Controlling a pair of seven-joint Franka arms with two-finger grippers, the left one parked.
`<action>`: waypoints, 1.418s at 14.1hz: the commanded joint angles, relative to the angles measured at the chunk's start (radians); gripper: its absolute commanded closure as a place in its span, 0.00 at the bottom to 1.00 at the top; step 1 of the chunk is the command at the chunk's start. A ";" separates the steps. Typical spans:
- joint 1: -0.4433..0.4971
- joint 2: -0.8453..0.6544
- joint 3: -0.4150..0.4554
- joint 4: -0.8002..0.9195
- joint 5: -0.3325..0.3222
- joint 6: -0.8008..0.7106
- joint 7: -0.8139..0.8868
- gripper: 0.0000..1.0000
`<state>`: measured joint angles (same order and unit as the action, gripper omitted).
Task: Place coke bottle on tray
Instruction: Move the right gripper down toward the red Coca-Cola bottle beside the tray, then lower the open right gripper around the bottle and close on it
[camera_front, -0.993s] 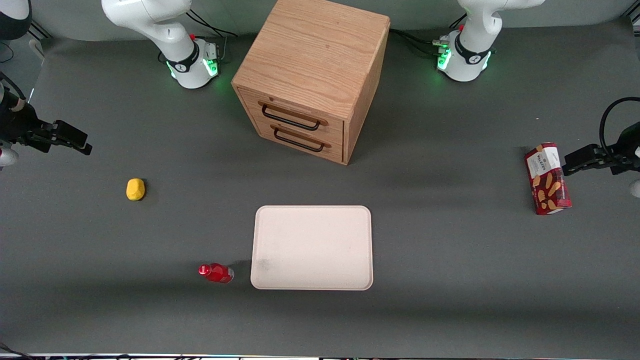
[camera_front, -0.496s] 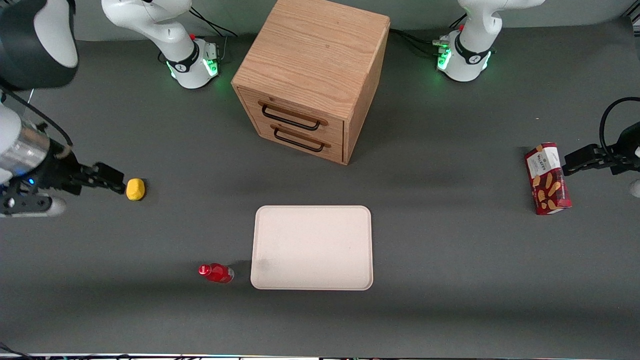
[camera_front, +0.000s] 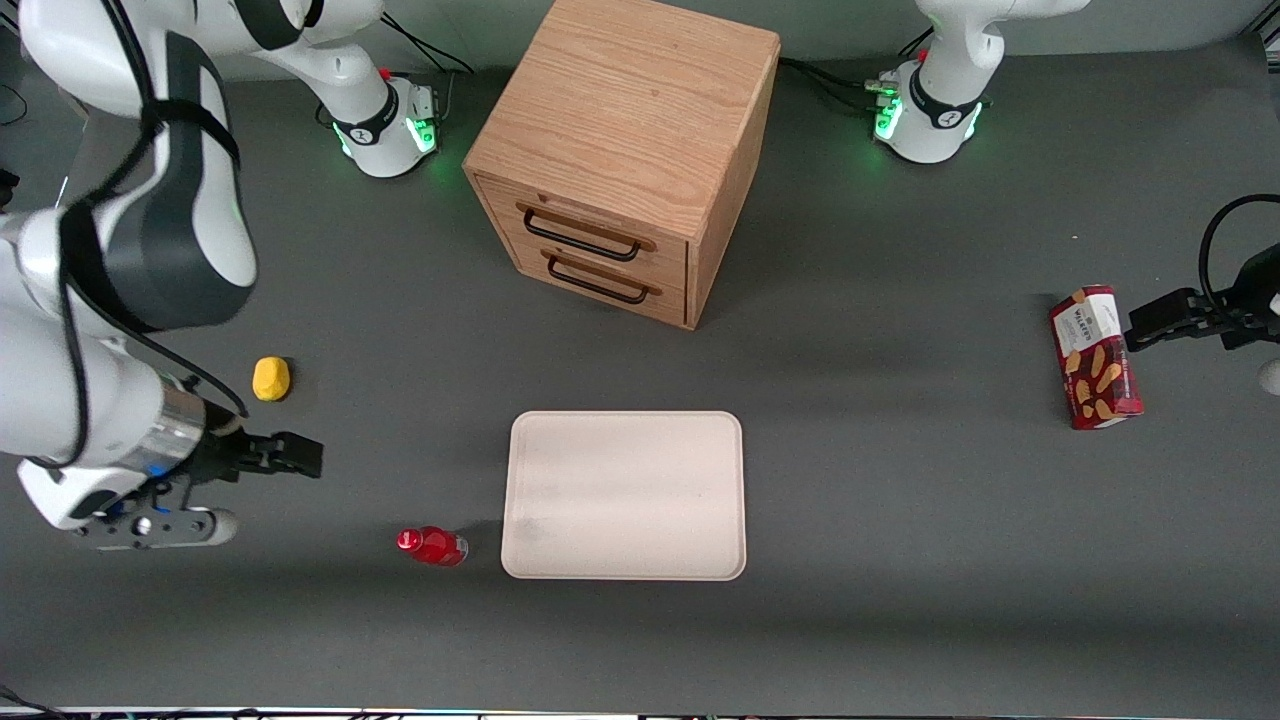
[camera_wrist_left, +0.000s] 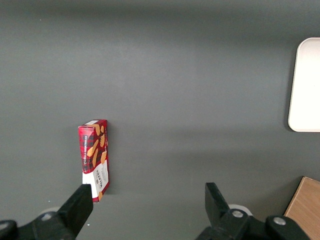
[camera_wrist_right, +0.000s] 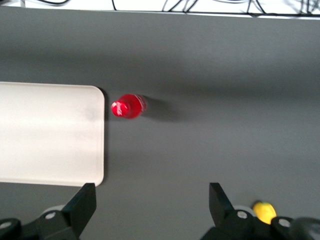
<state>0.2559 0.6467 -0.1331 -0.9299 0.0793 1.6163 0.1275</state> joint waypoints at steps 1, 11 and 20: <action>-0.007 0.060 0.033 0.065 0.017 0.052 0.030 0.00; 0.016 0.198 0.043 0.051 0.016 0.214 0.064 0.00; 0.026 0.258 0.044 -0.046 0.019 0.373 0.066 0.00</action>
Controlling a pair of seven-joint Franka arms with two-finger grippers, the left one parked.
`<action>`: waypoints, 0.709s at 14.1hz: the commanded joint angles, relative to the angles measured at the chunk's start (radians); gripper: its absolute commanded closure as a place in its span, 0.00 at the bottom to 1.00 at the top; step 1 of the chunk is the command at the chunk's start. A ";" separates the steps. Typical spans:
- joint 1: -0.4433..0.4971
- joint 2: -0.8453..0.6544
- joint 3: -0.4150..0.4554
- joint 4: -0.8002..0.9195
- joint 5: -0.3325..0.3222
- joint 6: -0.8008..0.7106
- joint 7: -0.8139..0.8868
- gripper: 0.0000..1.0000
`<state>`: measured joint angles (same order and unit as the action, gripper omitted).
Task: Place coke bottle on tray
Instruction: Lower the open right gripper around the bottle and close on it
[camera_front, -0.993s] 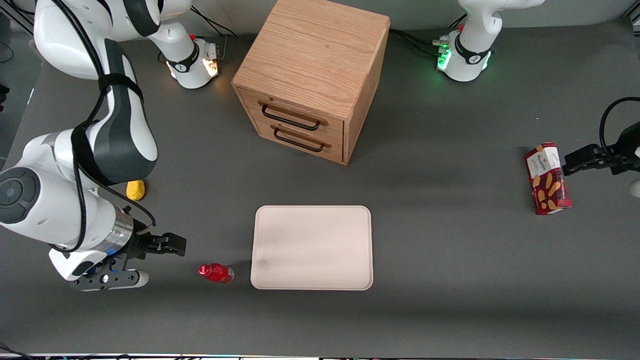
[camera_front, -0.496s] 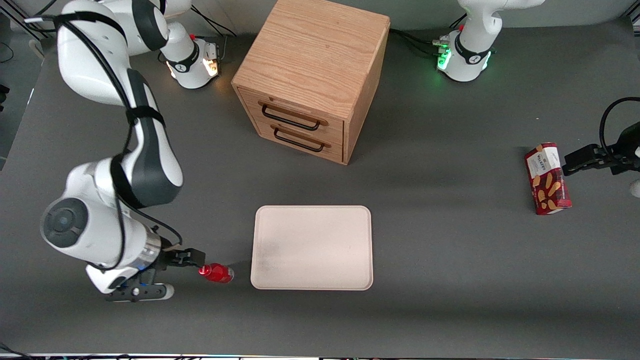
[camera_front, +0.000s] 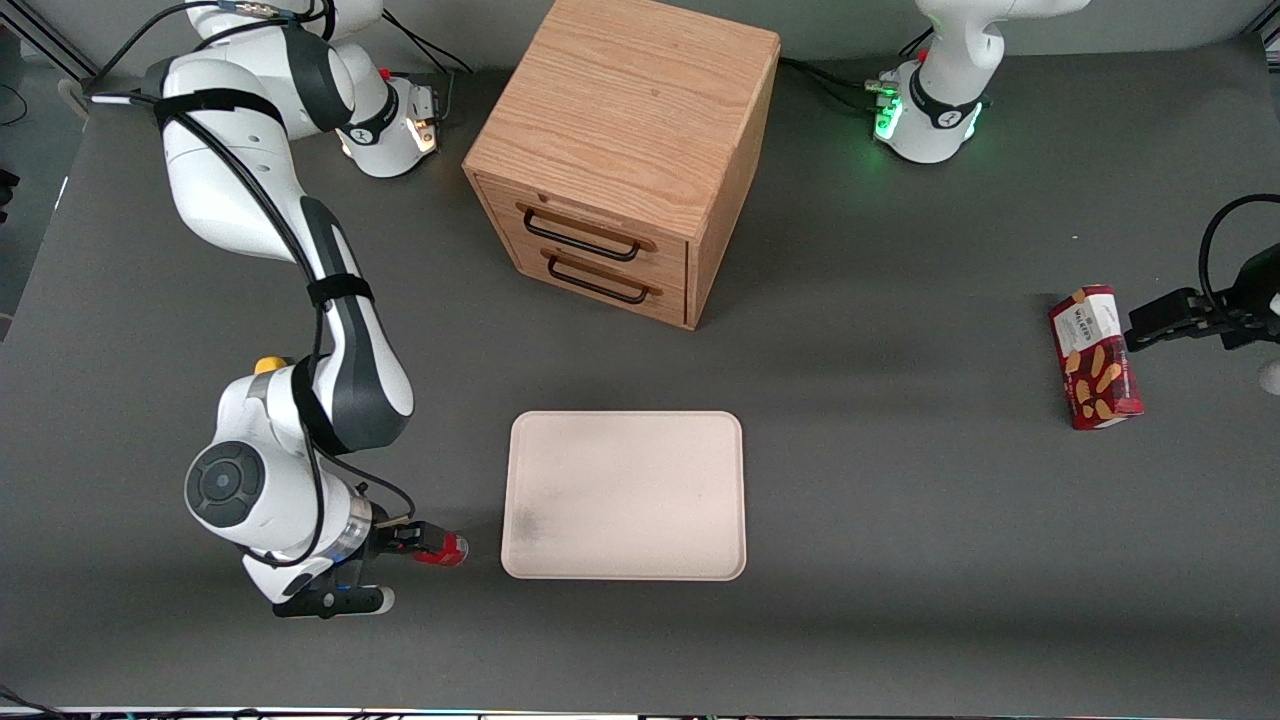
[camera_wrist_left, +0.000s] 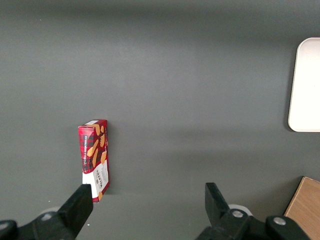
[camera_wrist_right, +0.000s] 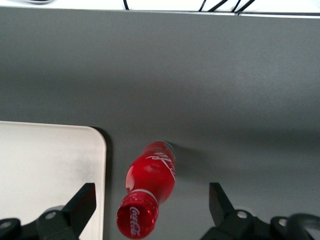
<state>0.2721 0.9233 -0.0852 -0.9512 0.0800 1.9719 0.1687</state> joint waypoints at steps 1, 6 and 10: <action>0.015 -0.021 -0.004 -0.026 0.018 0.018 0.026 0.00; 0.021 -0.046 -0.004 -0.072 0.017 0.015 0.025 0.00; 0.015 -0.044 -0.005 -0.073 0.018 0.016 0.012 0.38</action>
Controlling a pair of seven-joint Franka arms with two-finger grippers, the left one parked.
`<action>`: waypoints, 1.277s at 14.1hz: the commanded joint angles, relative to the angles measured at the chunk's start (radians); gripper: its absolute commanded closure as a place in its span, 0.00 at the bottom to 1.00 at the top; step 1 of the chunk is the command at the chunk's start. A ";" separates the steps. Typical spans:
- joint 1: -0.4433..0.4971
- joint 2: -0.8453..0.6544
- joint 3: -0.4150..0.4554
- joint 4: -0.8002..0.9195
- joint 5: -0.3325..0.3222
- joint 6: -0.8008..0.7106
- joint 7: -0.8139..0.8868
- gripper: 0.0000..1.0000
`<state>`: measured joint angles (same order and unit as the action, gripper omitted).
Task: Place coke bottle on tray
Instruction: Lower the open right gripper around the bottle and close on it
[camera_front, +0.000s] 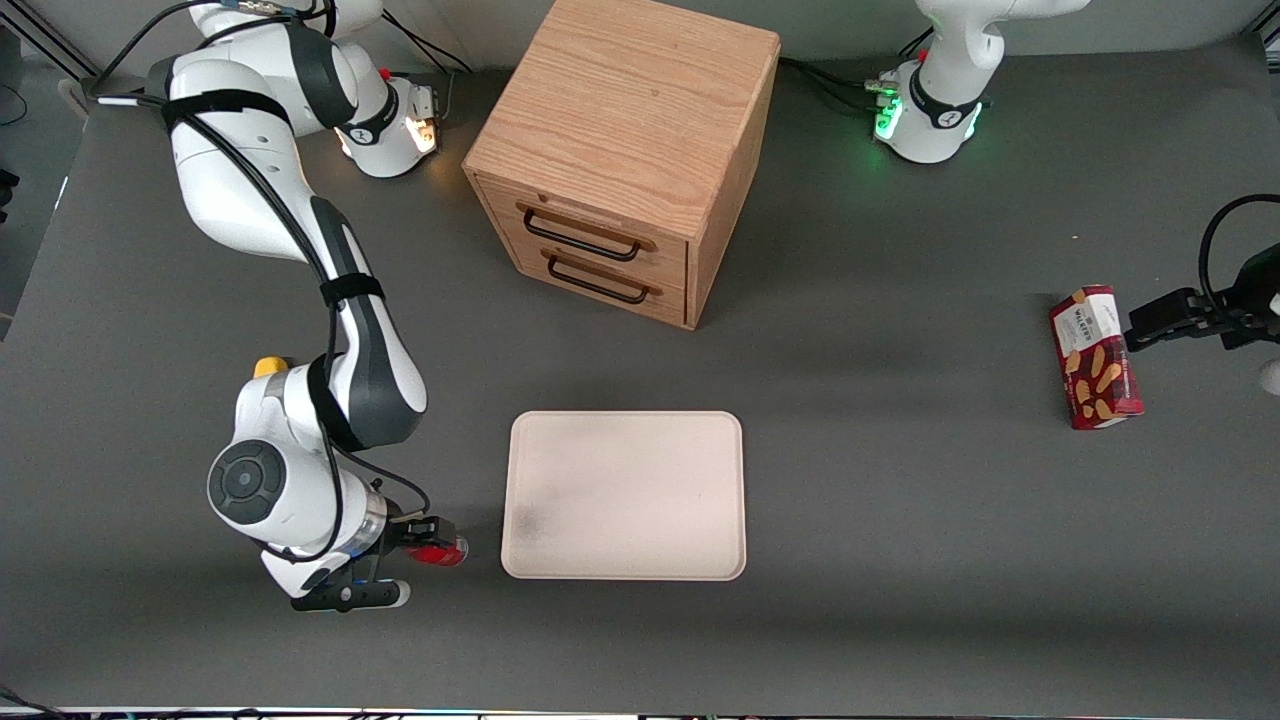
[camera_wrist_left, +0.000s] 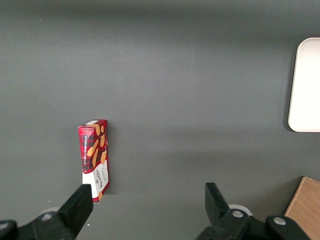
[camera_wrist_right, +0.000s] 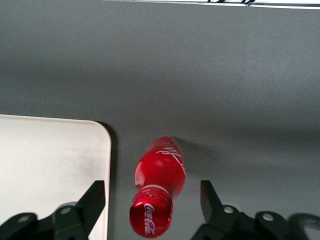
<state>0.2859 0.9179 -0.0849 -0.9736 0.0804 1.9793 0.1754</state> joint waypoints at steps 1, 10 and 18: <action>0.001 -0.039 -0.006 -0.051 0.018 0.009 0.006 0.49; -0.001 -0.040 -0.004 -0.065 0.022 0.006 -0.004 1.00; 0.007 -0.207 -0.004 -0.042 -0.066 -0.149 -0.031 1.00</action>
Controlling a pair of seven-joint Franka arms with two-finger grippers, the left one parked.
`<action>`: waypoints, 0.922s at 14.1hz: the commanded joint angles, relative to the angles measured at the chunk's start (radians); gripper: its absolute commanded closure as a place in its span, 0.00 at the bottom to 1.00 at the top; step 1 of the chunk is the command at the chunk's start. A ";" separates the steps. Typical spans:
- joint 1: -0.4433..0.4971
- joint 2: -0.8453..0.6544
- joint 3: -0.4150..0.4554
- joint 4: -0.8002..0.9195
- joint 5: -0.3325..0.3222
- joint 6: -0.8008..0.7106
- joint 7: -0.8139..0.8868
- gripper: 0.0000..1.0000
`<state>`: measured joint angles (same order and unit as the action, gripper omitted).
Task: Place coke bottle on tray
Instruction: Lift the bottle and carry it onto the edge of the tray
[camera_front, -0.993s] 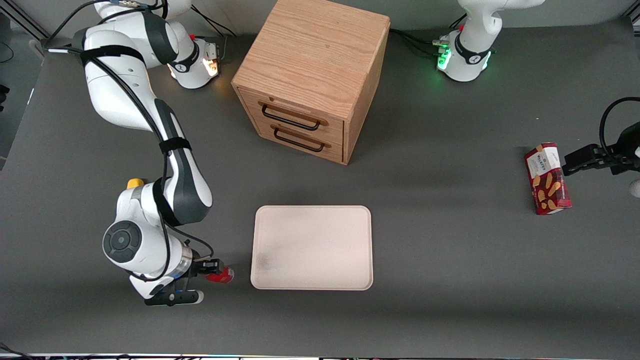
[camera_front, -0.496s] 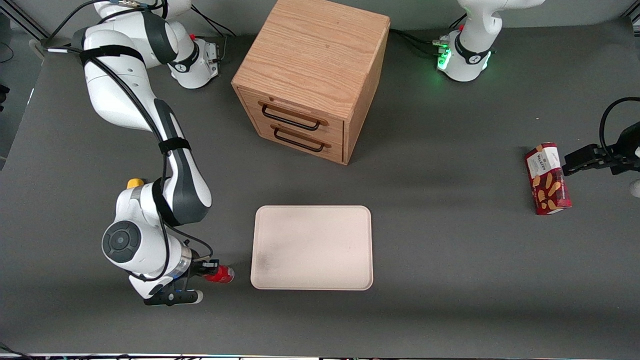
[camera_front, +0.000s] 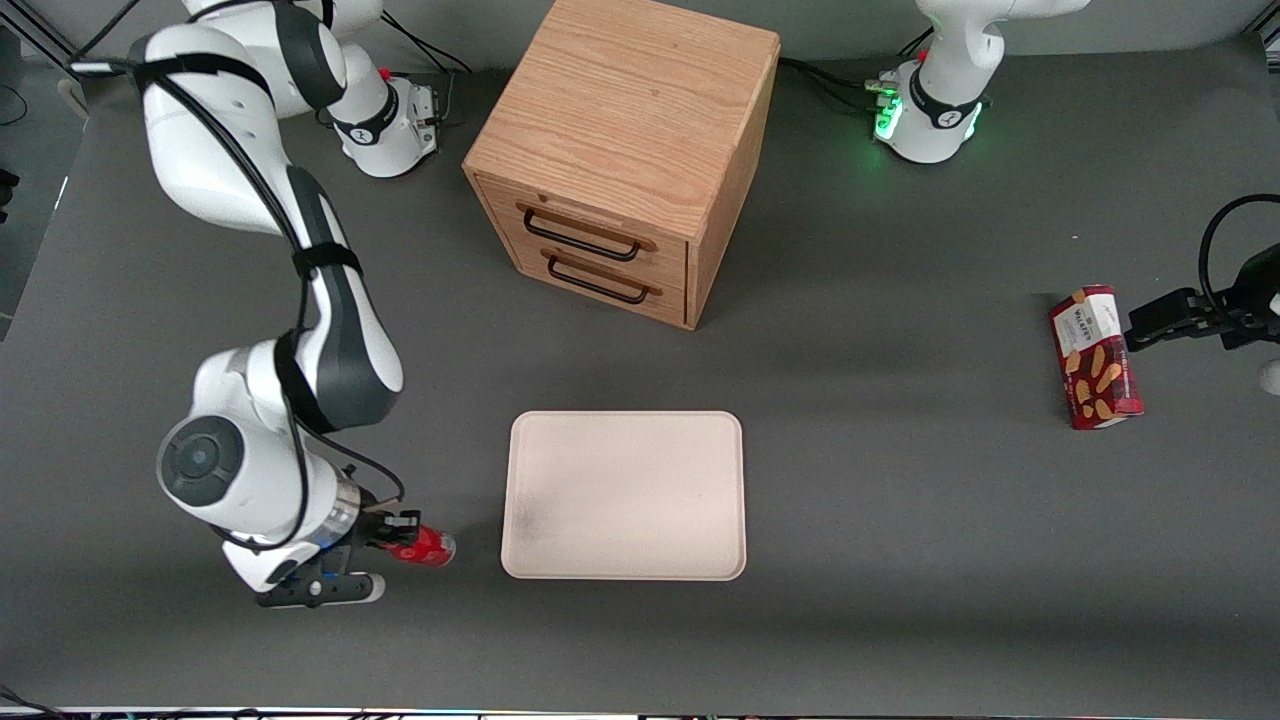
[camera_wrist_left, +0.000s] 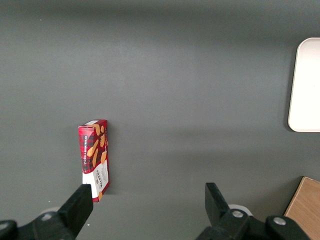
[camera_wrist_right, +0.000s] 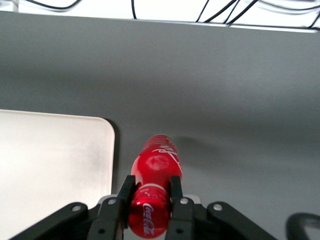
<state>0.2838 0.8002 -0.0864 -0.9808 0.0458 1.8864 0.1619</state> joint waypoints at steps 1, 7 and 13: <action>0.009 -0.104 -0.001 -0.015 -0.033 -0.096 -0.018 1.00; 0.032 -0.133 0.057 0.108 -0.038 -0.239 -0.015 1.00; 0.116 -0.052 0.079 0.143 -0.053 -0.093 0.024 1.00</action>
<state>0.3800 0.6997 -0.0115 -0.8889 0.0126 1.7568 0.1622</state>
